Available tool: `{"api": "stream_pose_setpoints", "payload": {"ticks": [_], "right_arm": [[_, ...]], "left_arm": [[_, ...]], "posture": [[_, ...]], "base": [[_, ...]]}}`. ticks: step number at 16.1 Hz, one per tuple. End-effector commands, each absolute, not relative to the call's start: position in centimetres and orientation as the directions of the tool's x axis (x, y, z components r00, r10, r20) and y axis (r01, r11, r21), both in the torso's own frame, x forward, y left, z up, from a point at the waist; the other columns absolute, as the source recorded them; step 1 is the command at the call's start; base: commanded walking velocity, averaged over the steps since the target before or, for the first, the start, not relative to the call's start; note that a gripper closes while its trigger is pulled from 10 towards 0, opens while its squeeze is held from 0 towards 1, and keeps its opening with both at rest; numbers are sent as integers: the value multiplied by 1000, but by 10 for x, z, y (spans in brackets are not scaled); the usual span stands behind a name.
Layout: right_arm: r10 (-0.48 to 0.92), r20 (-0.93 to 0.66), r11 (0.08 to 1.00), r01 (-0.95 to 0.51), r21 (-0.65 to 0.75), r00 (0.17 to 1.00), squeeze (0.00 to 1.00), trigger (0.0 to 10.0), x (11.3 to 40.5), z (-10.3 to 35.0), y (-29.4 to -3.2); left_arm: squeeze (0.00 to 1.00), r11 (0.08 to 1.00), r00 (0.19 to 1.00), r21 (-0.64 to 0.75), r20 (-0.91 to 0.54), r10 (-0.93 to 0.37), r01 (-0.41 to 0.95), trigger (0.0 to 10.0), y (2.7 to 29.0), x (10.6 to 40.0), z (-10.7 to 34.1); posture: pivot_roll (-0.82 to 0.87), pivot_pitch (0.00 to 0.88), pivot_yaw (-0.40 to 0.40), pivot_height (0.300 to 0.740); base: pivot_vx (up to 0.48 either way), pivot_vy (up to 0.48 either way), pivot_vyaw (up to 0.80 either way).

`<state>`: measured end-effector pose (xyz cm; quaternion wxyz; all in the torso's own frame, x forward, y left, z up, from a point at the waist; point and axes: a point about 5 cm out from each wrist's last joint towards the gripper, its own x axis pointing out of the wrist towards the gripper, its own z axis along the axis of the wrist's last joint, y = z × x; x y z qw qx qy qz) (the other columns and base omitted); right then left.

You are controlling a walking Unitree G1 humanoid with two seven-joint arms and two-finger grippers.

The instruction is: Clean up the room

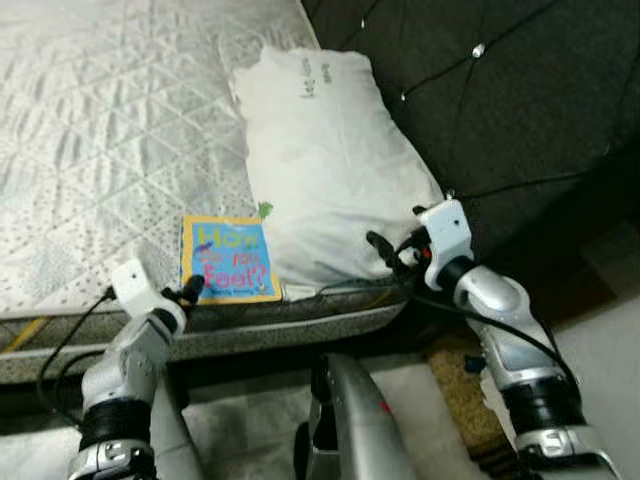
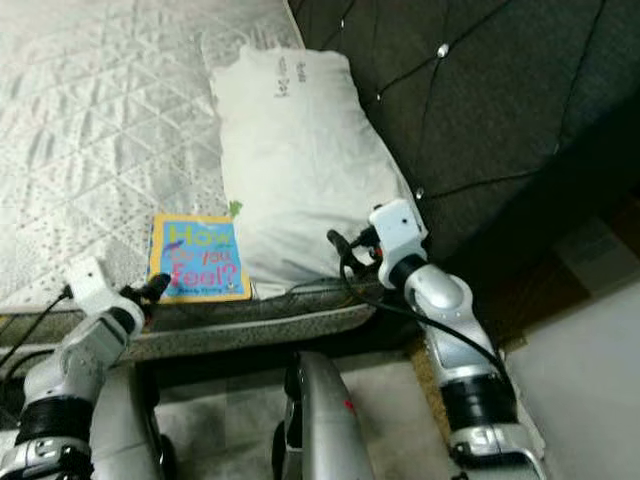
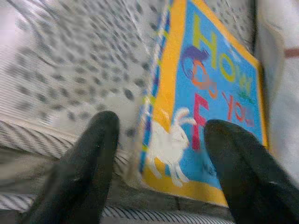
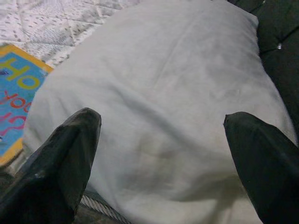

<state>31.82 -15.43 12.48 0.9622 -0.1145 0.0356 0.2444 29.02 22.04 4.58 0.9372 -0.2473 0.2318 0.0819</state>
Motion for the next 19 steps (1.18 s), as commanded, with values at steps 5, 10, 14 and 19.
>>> {"api": "stream_pose_setpoints", "payload": {"ticks": [5,10,14,19], "right_arm": [[440,-120,868,-455,-199,890,0,10000,319,121,-156],[440,-107,873,-452,-180,892,0,10000,320,118,-150],[445,-100,876,-456,-156,890,0,10000,321,116,-142],[452,-76,881,-458,-122,889,0,10000,323,118,-130]], "left_arm": [[1000,874,868,-346,-473,152,-342,10000,240,290,54],[1000,871,867,-182,-313,388,-456,10000,236,272,80],[1000,928,916,-105,-229,328,-359,10000,185,250,94],[1000,997,911,-81,-410,-42,9,10000,128,254,69]], "posture": [[-143,72,-189,571],[-116,66,-170,571],[-86,68,-154,571],[-76,65,-134,571]], "base": [[0,0,0],[0,0,0],[0,0,0],[0,0,0]]}}
